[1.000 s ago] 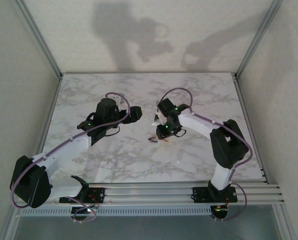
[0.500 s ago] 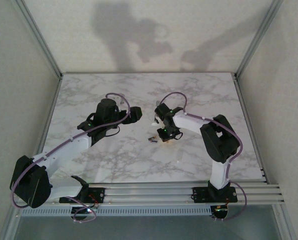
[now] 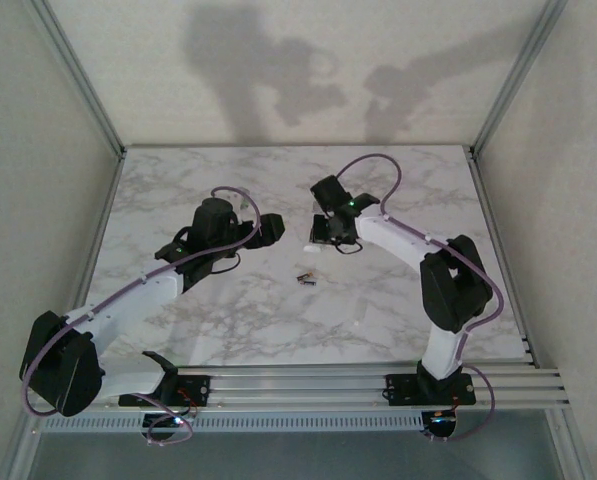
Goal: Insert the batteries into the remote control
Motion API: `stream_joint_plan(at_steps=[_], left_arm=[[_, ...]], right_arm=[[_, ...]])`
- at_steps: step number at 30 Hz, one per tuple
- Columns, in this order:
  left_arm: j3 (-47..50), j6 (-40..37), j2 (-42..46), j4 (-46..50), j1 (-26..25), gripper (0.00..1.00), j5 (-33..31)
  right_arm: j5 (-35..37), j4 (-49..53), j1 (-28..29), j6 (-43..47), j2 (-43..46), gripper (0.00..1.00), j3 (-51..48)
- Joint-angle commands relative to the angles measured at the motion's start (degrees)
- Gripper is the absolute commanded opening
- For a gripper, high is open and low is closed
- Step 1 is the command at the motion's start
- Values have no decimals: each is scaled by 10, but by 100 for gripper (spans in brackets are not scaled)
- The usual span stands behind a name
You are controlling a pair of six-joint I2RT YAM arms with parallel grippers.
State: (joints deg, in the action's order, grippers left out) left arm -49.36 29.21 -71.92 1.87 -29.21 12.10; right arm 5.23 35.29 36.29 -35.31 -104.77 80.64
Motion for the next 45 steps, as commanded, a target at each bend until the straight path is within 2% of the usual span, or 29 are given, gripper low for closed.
stream_joint_plan(at_steps=[1,6,13,20,24,30,38,45], left_arm=[[8,5,21,-4,-3,99,-16],[12,8,28,-1,-3,100,-22],[13,5,25,-1,-3,100,-21],[14,3,24,-3,-3,99,-20],[14,3,24,-4,-3,100,-21],[12,4,19,-9,-3,100,-17],[16,2,24,-7,-3,100,-19],[19,4,27,-11,-3,100,-18]], right_arm=[[-5,-3,-2,-77,-54,8,45],[-17,25,-3,-95,-115,7,107],[-6,32,-3,-98,-149,9,127],[-13,45,-3,-93,-172,15,140],[-5,57,-2,-92,-174,20,148],[-4,66,-2,-87,-160,22,148],[-7,73,0,-75,-126,20,125],[-4,79,2,-66,-140,19,128]])
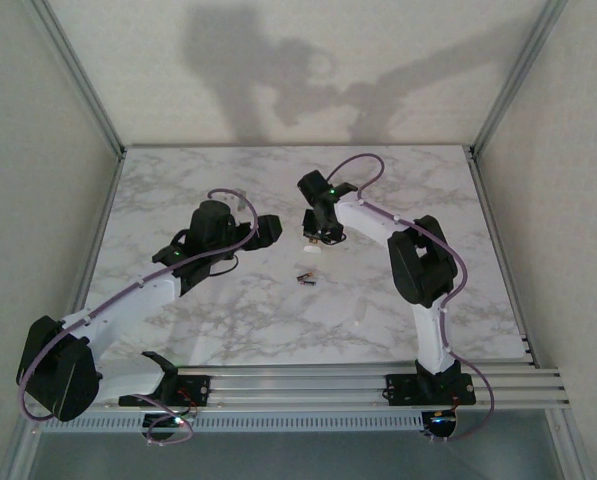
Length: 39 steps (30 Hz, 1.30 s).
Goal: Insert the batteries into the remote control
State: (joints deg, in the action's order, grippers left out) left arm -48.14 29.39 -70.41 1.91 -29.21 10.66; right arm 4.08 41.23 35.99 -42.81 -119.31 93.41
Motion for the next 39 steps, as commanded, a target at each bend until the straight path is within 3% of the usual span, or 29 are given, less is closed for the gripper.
stream_joint_plan(at_steps=[1,12,39], left_arm=[[7,2,13,-11,-3,100,-4],[12,2,14,-11,-3,100,-5],[17,0,14,-11,-3,99,-8]], right_arm=[[5,19,5,9,3,19,2],[-6,26,8,18,-32,18,32],[54,53,13,66,-96,11,76]])
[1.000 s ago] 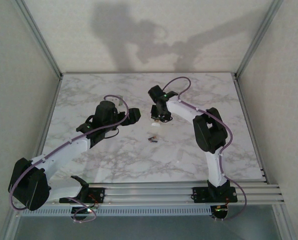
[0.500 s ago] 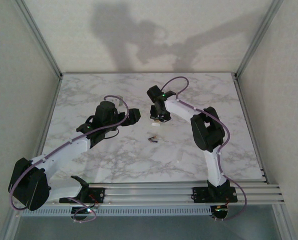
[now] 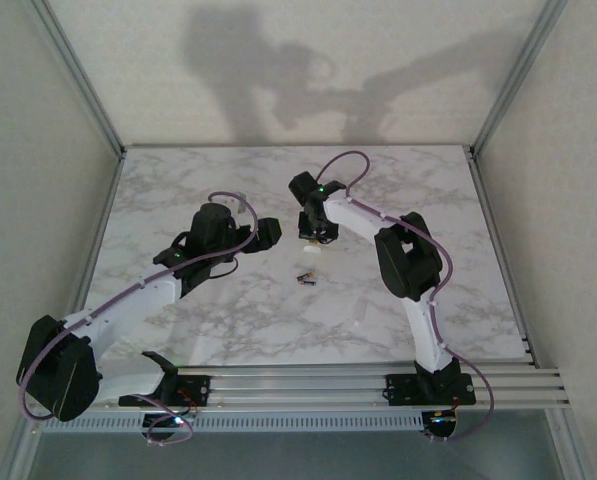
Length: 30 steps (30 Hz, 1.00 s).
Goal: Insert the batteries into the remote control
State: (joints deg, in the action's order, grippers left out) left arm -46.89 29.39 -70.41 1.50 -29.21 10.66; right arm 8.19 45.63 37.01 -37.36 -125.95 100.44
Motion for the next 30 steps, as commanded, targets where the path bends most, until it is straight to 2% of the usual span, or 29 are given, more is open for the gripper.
stream_joint_plan(at_steps=[1,9,15,23,26,30], left_arm=[[4,-1,15,-6,-3,100,-9],[4,-2,15,-9,-3,100,-15],[4,-2,20,-3,-3,100,-16],[15,-12,38,5,-2,100,-32],[13,-13,30,-5,-2,100,-30],[9,-13,10,-21,-2,100,-23]], right_arm=[[8,9,3,13,-19,11,5],[22,-33,-1,21,110,25,-40],[28,-36,-13,7,148,27,-84],[-31,-68,-11,-33,381,42,-350],[-53,-53,-2,-71,462,52,-449],[-76,-17,23,-110,505,61,-512]])
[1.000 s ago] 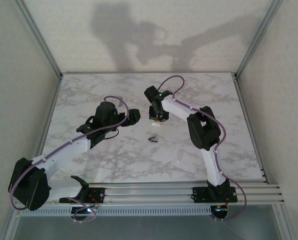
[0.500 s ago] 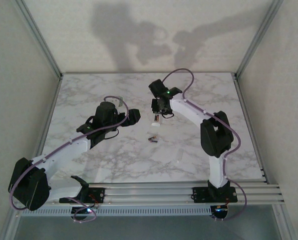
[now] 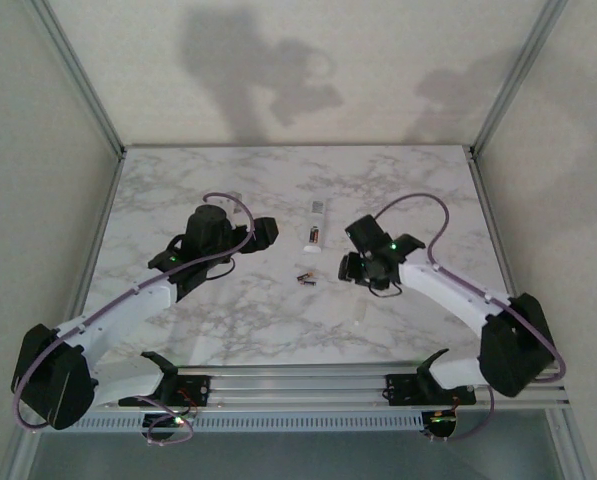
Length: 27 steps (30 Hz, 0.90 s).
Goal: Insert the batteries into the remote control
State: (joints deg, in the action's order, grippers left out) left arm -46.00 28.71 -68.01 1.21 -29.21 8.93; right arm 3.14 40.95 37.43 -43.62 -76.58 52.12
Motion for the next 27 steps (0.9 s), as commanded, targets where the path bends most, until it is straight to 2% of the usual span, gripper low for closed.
stream_joint_plan(at_steps=[1,5,11,16,19,24,27], left_arm=[[-3,-7,-20,-21,-2,100,-2],[-8,-9,-39,-22,-3,99,9],[5,-7,-36,-28,-3,99,12],[6,-8,-33,-24,-3,100,9],[8,-10,-32,-24,-2,99,5],[5,-10,-34,-23,-2,100,6],[5,-8,-34,-25,-2,100,6]], right_arm=[[-22,42,24,-54,14,62,-35],[-29,48,30,-67,6,63,-71],[-73,-19,29,-60,-44,63,-92],[-53,-50,31,-72,-88,60,-106],[-33,-52,31,-66,-98,52,-106],[-19,-37,32,-42,-85,29,-91],[-20,-43,31,18,-67,26,-71]])
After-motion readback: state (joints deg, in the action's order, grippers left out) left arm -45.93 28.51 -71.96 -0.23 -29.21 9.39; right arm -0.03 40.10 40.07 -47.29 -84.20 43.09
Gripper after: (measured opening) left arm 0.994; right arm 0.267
